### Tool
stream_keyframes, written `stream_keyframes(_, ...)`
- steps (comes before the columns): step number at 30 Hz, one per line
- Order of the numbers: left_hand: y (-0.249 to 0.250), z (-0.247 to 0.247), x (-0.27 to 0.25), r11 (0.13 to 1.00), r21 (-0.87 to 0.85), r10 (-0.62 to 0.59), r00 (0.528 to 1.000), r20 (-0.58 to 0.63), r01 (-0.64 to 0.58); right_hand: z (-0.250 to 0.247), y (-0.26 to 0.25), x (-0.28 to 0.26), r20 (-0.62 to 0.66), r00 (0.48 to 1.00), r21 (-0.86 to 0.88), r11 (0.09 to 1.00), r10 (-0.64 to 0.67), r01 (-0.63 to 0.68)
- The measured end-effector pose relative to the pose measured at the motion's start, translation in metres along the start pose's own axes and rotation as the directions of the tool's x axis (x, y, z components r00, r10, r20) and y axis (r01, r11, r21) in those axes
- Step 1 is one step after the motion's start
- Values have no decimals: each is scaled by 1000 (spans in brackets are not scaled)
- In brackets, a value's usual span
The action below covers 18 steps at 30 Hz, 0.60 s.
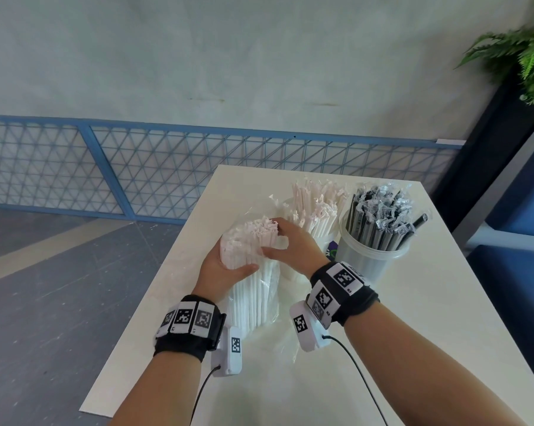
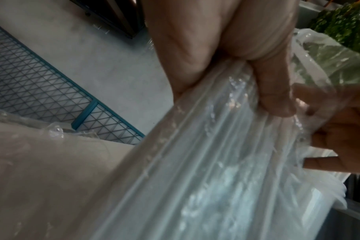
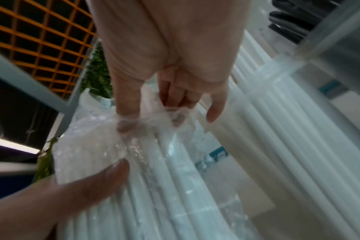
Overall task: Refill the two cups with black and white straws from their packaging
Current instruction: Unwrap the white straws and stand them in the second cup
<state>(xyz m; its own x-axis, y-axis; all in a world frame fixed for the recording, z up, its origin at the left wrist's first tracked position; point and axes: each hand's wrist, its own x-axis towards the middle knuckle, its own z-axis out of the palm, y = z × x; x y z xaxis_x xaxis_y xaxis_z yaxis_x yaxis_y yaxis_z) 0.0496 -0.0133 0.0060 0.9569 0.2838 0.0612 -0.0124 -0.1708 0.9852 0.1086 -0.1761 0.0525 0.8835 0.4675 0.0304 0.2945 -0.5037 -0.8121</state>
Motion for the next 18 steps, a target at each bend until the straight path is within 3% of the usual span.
stream_keyframes(5, -4, -5, 3, 999, 18, -34, 999, 37, 33, 6, 1, -2, 182, 982, 359, 926, 54, -118)
stream_keyframes(18, 5, -1, 0, 1000, 27, -7, 997, 79, 5, 13, 0, 1, 51, 997, 279, 958, 53, -65)
